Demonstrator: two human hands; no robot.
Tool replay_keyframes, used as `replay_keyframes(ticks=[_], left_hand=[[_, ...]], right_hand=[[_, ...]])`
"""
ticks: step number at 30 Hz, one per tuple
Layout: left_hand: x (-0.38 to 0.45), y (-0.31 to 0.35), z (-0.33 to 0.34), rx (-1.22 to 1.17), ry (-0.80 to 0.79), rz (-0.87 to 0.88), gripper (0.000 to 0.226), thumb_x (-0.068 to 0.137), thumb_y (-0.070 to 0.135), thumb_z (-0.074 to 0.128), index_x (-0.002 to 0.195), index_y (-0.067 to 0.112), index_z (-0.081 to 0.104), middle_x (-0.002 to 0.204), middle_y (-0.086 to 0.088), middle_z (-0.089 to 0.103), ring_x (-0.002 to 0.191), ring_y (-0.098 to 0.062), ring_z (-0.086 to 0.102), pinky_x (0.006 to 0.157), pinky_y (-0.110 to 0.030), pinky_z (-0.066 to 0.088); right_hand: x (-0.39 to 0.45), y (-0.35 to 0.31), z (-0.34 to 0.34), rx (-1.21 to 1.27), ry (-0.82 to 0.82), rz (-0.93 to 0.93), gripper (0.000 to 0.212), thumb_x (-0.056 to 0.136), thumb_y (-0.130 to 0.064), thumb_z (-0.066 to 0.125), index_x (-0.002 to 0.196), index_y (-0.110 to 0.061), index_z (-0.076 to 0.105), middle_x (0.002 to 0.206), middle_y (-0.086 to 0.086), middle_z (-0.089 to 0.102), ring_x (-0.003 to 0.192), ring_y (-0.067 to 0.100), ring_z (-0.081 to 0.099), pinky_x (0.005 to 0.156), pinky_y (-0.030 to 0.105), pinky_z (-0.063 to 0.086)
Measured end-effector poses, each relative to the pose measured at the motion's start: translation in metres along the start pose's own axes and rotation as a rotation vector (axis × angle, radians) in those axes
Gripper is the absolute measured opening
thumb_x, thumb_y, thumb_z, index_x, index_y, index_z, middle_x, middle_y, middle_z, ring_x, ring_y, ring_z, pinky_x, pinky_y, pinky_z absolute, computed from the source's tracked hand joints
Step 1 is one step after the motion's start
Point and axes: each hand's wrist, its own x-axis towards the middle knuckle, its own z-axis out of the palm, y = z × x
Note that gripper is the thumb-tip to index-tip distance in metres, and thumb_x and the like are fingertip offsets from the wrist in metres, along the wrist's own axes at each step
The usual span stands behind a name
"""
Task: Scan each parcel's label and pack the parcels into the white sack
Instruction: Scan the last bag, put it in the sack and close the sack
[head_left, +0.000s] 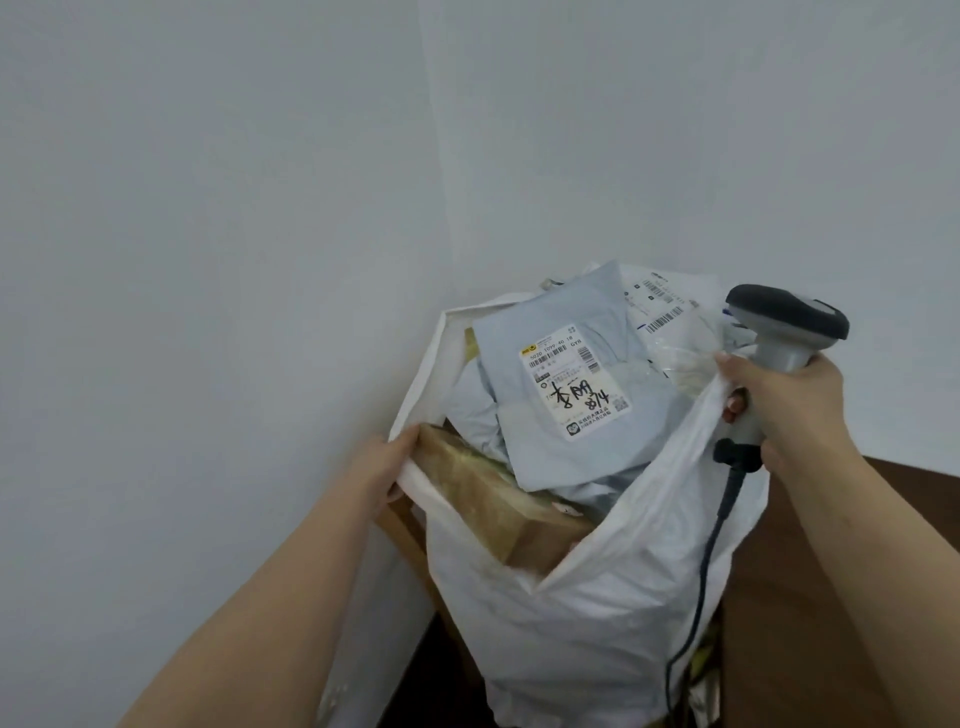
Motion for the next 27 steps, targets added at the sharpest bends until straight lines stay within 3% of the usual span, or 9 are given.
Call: replay_keyframes(ticks=[2,4,7,10,16,18,20,22,27], left_hand=[[-0.003,0.010,-0.010,0.118,-0.015,0.080,0.037,0.088,0.027,0.068,0.107,-0.004,0.060,0.074,-0.011,0.055,0.057,-0.019,0.053,0.039,-0.020,0.041],[-0.007,0.023,-0.019,0.262,-0.018,0.152,0.023,0.087,0.015,0.065,0.099,-0.004,0.058,0.069,-0.010,0.048,0.049,-0.018,0.044,0.035,-0.017,0.032],[-0.013,0.053,-0.035,0.371,0.036,0.253,0.012,0.086,0.011,0.061,0.083,0.004,0.052,0.072,-0.010,0.046,0.052,-0.019,0.041,0.041,-0.023,0.032],[-0.022,0.093,-0.050,0.370,0.093,0.372,0.027,0.086,0.009,0.062,0.068,0.009,0.042,0.067,-0.008,0.043,0.050,-0.019,0.038,0.044,-0.024,0.030],[-0.045,0.150,-0.040,0.672,0.103,0.599,0.027,0.084,0.021,0.067,0.068,0.010,0.048,0.073,-0.010,0.057,0.063,-0.024,0.053,0.060,-0.030,0.041],[-0.052,0.160,-0.019,0.882,0.147,0.683,0.028,0.085,0.033,0.066,0.077,0.009,0.054,0.086,-0.009,0.057,0.074,-0.024,0.056,0.067,-0.032,0.043],[-0.055,0.167,0.008,0.976,0.221,0.760,0.039,0.085,0.040,0.065,0.109,0.011,0.056,0.115,-0.010,0.052,0.105,-0.029,0.054,0.080,-0.036,0.043],[-0.058,0.172,0.039,0.986,0.226,0.859,0.052,0.085,0.041,0.065,0.127,0.016,0.047,0.131,-0.011,0.041,0.123,-0.031,0.041,0.090,-0.038,0.040],[-0.058,0.186,0.131,0.906,-0.153,1.088,0.060,0.087,0.041,0.065,0.139,0.023,0.042,0.142,-0.009,0.037,0.132,-0.029,0.036,0.108,-0.042,0.035]], right_hand=[[-0.002,-0.002,0.000,-0.008,0.024,-0.003,0.021,0.084,-0.006,0.074,0.087,-0.007,0.053,0.063,0.009,0.050,0.036,0.010,0.045,0.042,0.022,0.043],[-0.004,-0.006,-0.002,-0.015,0.043,-0.007,0.020,0.084,-0.005,0.073,0.086,-0.008,0.054,0.063,0.009,0.050,0.035,0.009,0.045,0.042,0.021,0.043],[-0.005,-0.012,-0.004,-0.011,0.076,-0.020,0.024,0.083,-0.004,0.073,0.098,-0.006,0.055,0.066,0.010,0.052,0.034,0.008,0.046,0.041,0.020,0.044],[-0.007,-0.018,-0.009,-0.028,0.090,-0.037,0.019,0.084,-0.003,0.071,0.089,-0.011,0.055,0.065,0.010,0.052,0.034,0.009,0.046,0.041,0.020,0.046],[-0.014,-0.019,-0.018,-0.019,0.085,-0.031,0.019,0.085,-0.004,0.071,0.097,-0.006,0.056,0.061,0.010,0.050,0.034,0.009,0.046,0.045,0.024,0.046],[-0.016,-0.019,-0.020,-0.022,0.077,-0.018,0.018,0.086,-0.006,0.071,0.099,-0.006,0.058,0.060,0.010,0.050,0.035,0.009,0.045,0.045,0.025,0.047],[-0.018,-0.021,-0.025,-0.017,0.058,-0.009,0.018,0.086,-0.007,0.071,0.099,-0.006,0.059,0.060,0.010,0.050,0.037,0.011,0.044,0.044,0.025,0.046],[-0.018,-0.022,-0.031,-0.004,0.037,0.004,0.018,0.087,-0.008,0.071,0.099,-0.006,0.058,0.060,0.011,0.048,0.040,0.015,0.043,0.048,0.028,0.044],[-0.005,-0.021,-0.058,0.043,-0.054,0.044,0.019,0.090,-0.011,0.068,0.106,-0.004,0.061,0.067,0.015,0.052,0.041,0.019,0.043,0.051,0.032,0.043]])
